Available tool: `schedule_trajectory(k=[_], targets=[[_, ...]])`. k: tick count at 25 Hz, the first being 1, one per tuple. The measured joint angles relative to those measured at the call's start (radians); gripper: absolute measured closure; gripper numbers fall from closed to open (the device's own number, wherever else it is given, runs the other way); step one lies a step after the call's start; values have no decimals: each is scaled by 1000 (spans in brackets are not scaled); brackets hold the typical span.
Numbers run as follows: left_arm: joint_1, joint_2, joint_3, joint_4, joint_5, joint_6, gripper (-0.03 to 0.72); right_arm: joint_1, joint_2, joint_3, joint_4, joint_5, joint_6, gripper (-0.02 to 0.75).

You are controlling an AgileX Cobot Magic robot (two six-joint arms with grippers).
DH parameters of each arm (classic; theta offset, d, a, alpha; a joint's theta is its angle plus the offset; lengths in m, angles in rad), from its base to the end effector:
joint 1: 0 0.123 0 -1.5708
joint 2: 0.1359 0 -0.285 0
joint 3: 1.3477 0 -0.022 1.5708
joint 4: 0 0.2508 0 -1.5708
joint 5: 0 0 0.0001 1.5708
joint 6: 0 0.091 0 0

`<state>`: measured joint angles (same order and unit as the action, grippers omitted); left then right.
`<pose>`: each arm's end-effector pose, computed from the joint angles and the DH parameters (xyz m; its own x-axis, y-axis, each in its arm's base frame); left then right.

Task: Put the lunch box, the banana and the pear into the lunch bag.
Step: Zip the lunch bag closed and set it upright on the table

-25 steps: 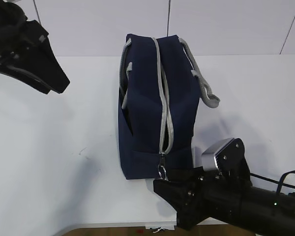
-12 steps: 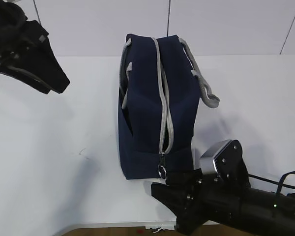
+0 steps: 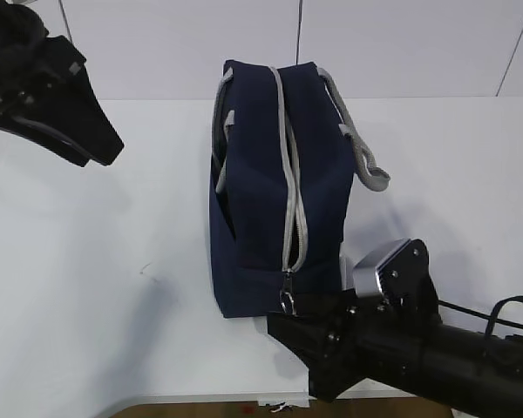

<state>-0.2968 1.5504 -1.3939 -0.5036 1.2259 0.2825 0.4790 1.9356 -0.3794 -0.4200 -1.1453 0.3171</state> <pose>0.2843 -0.1302 0.3337 -0.8644 0.3558 -0.3553 0.4843 0.7790 -0.3982 0.2181 0.1513 0.0960 -0.4079 -0.0712 -0.9103 -0.6879 0.6794 0.2551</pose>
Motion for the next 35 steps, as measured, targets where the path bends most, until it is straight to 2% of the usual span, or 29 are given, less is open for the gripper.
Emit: schedule_trajectory(k=[7,24,35], targets=[[0,0,0,0,0,0,382,0,0,0,1,0,0,397],[0,0,0,0,0,0,382,0,0,0,24,0,0,586],[0,0,0,0,0,0,382,0,0,0,28,0,0,680]])
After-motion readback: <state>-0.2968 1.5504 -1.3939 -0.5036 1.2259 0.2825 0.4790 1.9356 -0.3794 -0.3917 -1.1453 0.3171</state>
